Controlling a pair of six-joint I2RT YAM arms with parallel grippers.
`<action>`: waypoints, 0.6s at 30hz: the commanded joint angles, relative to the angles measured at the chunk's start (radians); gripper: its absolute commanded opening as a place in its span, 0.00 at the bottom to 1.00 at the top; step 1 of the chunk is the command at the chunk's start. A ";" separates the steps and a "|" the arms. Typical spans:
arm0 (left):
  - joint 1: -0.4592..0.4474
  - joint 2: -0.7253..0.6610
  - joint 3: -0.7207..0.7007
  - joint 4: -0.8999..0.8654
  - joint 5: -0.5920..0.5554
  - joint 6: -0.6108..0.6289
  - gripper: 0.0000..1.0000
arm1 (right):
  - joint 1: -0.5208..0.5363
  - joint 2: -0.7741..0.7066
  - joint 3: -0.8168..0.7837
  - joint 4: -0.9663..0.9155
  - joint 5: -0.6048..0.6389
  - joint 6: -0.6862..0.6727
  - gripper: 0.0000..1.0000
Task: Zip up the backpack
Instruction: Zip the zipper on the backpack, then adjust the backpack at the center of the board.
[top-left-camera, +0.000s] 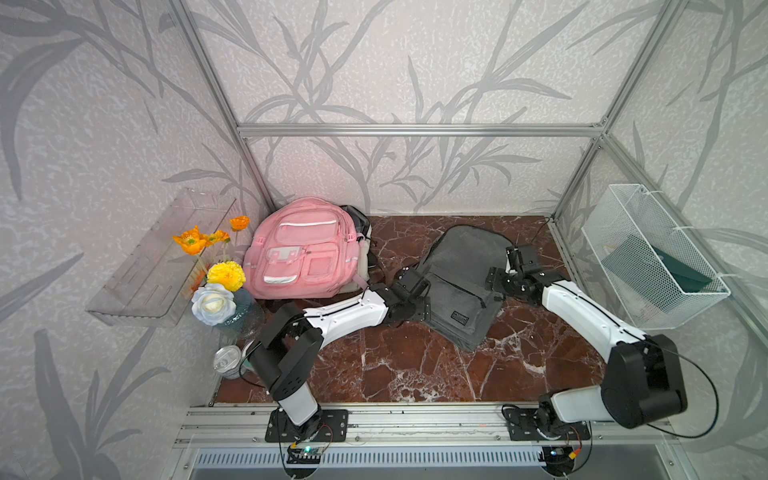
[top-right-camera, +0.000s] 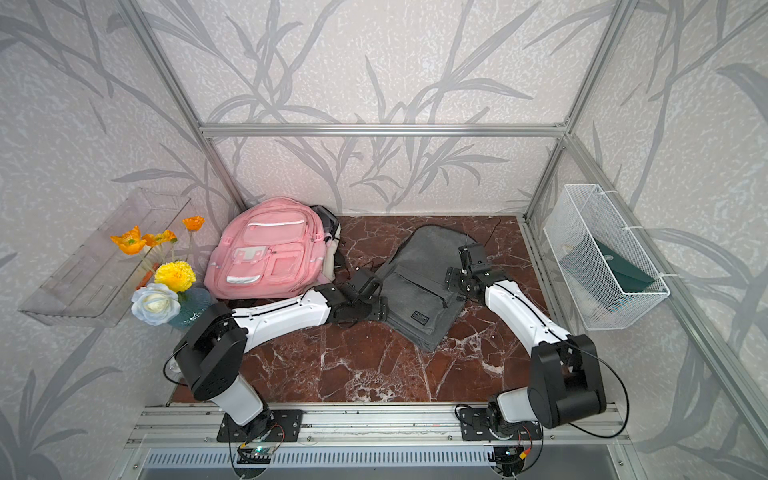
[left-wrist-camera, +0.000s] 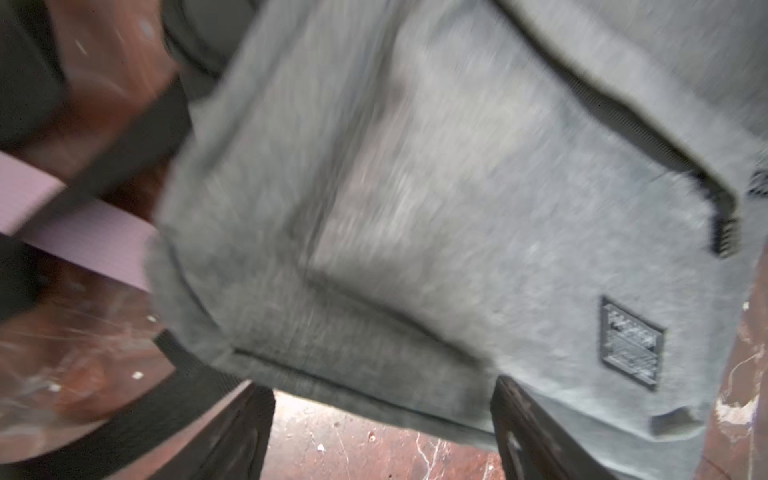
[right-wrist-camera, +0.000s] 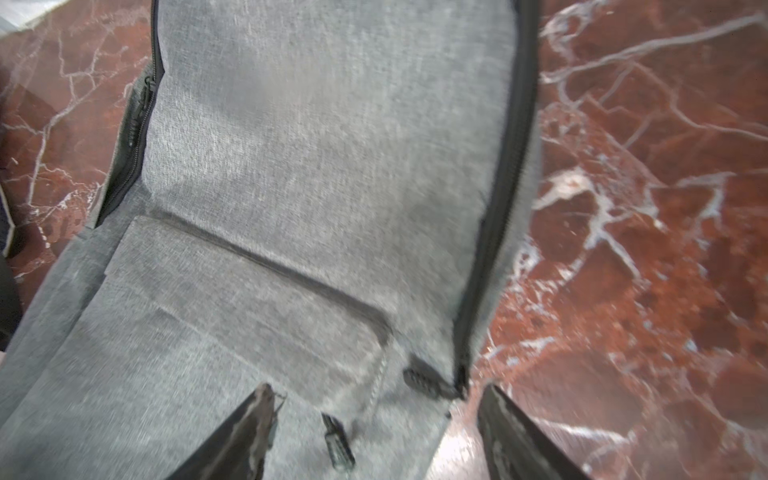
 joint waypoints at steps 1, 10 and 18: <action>0.011 0.042 0.020 0.098 0.033 -0.061 0.80 | -0.006 0.109 0.056 -0.007 -0.018 -0.022 0.76; 0.148 0.163 0.113 0.125 0.088 -0.016 0.67 | 0.011 0.165 -0.056 0.051 -0.140 0.009 0.69; 0.264 0.285 0.322 0.081 0.102 0.066 0.61 | 0.174 0.128 -0.138 0.120 -0.226 0.108 0.69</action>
